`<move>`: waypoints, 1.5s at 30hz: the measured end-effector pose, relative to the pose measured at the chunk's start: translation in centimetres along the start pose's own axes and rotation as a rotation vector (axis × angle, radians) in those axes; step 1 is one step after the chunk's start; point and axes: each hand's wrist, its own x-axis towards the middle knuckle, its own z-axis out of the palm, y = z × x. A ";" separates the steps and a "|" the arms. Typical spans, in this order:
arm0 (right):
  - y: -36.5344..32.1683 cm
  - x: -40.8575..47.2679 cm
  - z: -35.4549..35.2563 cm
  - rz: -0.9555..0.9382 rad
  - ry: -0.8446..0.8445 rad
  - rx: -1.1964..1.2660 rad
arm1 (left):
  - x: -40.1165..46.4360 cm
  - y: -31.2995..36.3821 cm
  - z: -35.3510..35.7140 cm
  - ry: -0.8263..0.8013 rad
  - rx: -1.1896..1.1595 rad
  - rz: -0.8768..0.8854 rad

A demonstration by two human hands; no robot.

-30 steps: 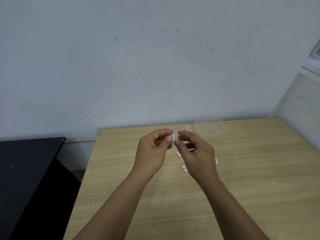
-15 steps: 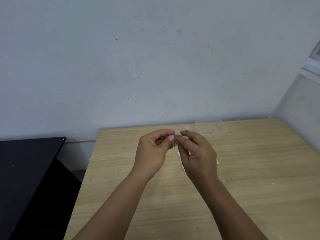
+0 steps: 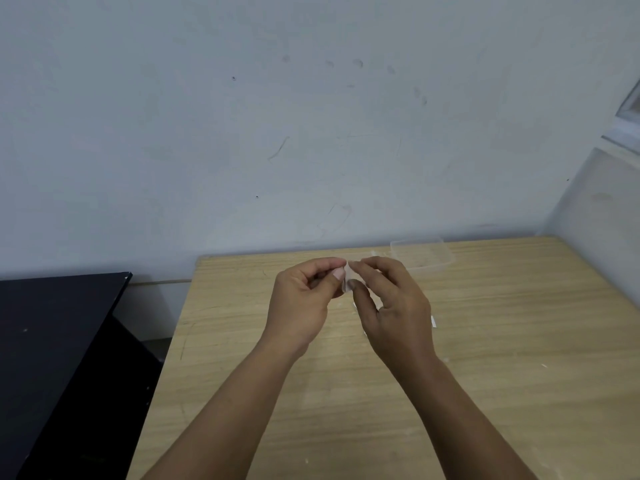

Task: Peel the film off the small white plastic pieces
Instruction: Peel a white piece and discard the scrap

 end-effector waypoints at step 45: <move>-1.6 0.9 -1.5 0.688 -0.027 0.565 | 0.2 -1.0 -0.7 0.091 0.141 0.018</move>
